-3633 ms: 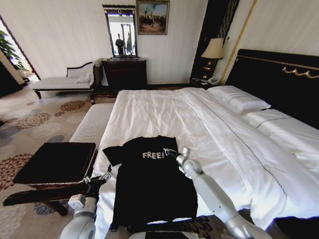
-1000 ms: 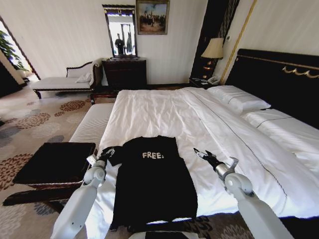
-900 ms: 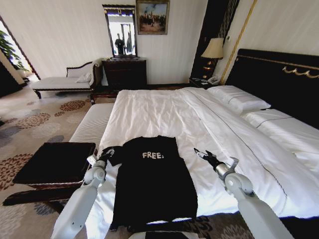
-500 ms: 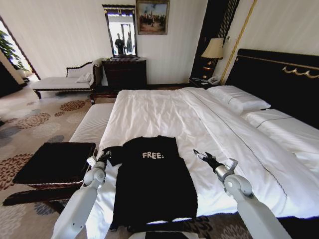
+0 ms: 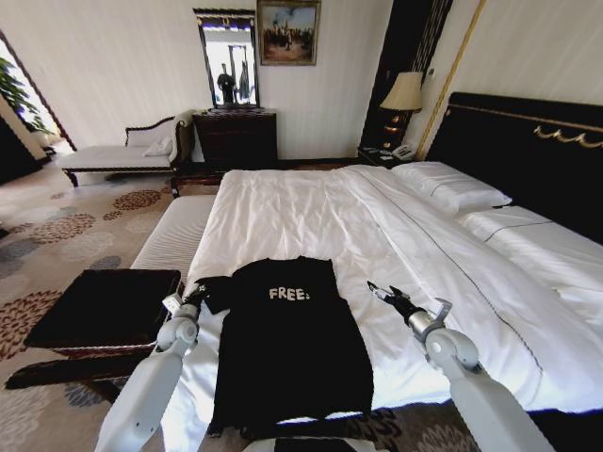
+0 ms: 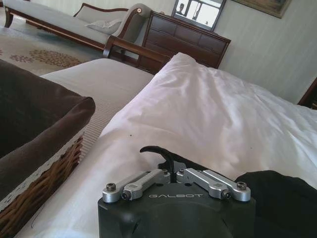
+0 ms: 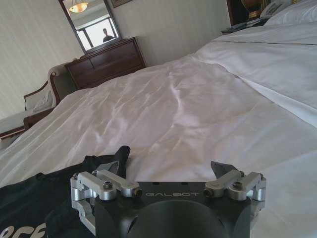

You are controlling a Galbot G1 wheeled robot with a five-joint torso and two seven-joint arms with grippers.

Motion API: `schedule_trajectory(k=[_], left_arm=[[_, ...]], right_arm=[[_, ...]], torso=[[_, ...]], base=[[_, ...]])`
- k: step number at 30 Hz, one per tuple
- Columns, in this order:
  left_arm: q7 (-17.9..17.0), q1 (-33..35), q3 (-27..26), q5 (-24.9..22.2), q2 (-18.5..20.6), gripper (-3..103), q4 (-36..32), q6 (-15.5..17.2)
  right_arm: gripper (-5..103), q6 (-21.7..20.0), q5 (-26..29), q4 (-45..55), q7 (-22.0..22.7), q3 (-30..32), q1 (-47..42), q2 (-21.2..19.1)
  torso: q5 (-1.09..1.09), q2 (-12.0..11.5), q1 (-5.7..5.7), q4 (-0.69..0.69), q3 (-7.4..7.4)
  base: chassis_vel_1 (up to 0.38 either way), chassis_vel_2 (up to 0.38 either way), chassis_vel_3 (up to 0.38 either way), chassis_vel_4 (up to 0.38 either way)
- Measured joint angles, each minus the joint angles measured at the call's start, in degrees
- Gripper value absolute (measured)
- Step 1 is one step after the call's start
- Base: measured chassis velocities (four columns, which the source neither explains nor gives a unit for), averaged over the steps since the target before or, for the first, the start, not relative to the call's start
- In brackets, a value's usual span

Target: Fold the clothes on the bed and place them into the basket.

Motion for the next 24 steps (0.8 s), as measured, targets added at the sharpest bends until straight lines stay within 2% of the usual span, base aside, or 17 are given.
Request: schedule_trajectory(k=[7, 15, 24], left_arm=[[-0.32, 0.52, 4.74, 5.62, 1.17, 0, -5.22, -0.42], [-0.55, -0.9, 13.66, 7.49, 3.14, 0, -9.02, -0.25], [-0.54, -4.63, 23.19, 8.93, 4.23, 0, -8.37, -0.03]], right_arm=[[100, 0.23, 0.06, -0.12, -0.43, 0.75, -0.32, 0.29], [100, 0.35, 0.48, -0.09, -0.75, 1.6, -0.65, 1.2], [100, 0.56, 0.62, -0.13, -1.23, 3.0, -1.22, 1.16]], torso=[[0.0, 0.0, 0.0, 0.0, 0.0], [0.0, 0.0, 0.0, 0.0, 0.0], [0.0, 0.0, 0.0, 0.0, 0.0]], base=[[0.0, 0.0, 0.0, 0.0], [0.0, 0.0, 0.0, 0.0], [0.0, 0.0, 0.0, 0.0]])
